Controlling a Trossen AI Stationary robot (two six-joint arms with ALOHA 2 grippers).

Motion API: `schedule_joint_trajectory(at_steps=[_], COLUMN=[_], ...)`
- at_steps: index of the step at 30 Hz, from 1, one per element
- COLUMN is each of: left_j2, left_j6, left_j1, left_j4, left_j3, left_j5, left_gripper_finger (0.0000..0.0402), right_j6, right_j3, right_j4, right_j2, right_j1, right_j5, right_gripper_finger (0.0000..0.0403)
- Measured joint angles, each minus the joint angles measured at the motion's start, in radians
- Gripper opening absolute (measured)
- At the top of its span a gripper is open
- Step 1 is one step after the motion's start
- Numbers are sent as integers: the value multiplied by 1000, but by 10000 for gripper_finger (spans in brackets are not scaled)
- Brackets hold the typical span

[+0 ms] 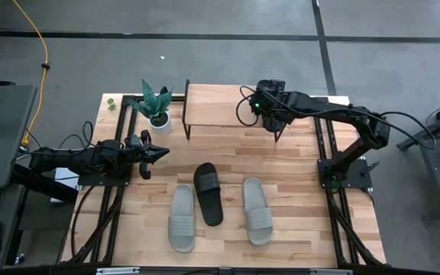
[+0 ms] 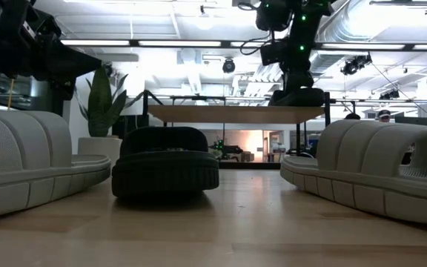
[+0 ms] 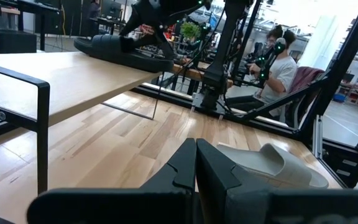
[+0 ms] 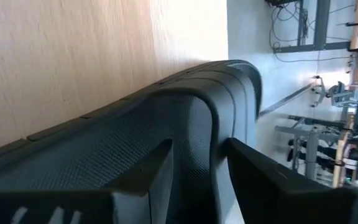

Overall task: Pick and place slides into the shelf
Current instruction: Put the right black slide on the shelf, then put the black slide on the shelf

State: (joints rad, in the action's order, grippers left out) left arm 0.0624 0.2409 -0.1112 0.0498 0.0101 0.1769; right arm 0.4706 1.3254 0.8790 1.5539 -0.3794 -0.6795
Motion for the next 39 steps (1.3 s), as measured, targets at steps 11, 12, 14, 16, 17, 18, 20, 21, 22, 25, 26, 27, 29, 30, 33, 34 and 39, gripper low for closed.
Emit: schedule_joint_trajectory(at_steps=[11,12,14,16,17,18,20,21,22,25,26,27,29,30,33,34,39], left_j2=[0,0,0,0,0,0,0,0,0,0,0,0,0,0,0,0,0], left_j6=[0,0,0,0,0,0,0,0,0,0,0,0,0,0,0,0,0], left_j1=[0,0,0,0,0,0,0,0,0,0,0,0,0,0,0,0,0], left_j4=[0,0,0,-1,-1,-1,-1,-1,-1,-1,-1,-1,-1,-1,-1,-1,0], left_j3=[0,0,0,0,0,0,0,0,0,0,0,0,0,0,0,0,0], left_j5=[0,0,0,0,0,0,1,1,0,0,1,0,1,4,17,19,19], left_gripper_finger=[1,1,1,1,1,1,1,1,1,1,1,1,1,1,1,1,1], right_j6=[-44,-47,-55,-70,-71,-76,-97,-105,-112,-140,-155,-169,-208,-226,-276,-291,-286], right_j3=[-1,-1,-1,-1,-1,0,0,0,0,0,0,0,0,0,0,0,1], right_j4=[14,19,31,38,45,47,57,55,54,56,56,56,56,55,39,28,-48], right_j2=[-105,-113,-125,-135,-137,-140,-142,-143,-143,-143,-143,-143,-143,-143,-143,-143,-143], right_j1=[28,30,33,40,47,56,76,86,96,128,139,150,173,185,220,232,287], right_j5=[55,56,62,83,94,104,110,113,118,158,176,199,250,279,360,386,515], right_gripper_finger=[140,140,140,140,140,140,140,140,140,140,140,140,140,140,140,140,140])
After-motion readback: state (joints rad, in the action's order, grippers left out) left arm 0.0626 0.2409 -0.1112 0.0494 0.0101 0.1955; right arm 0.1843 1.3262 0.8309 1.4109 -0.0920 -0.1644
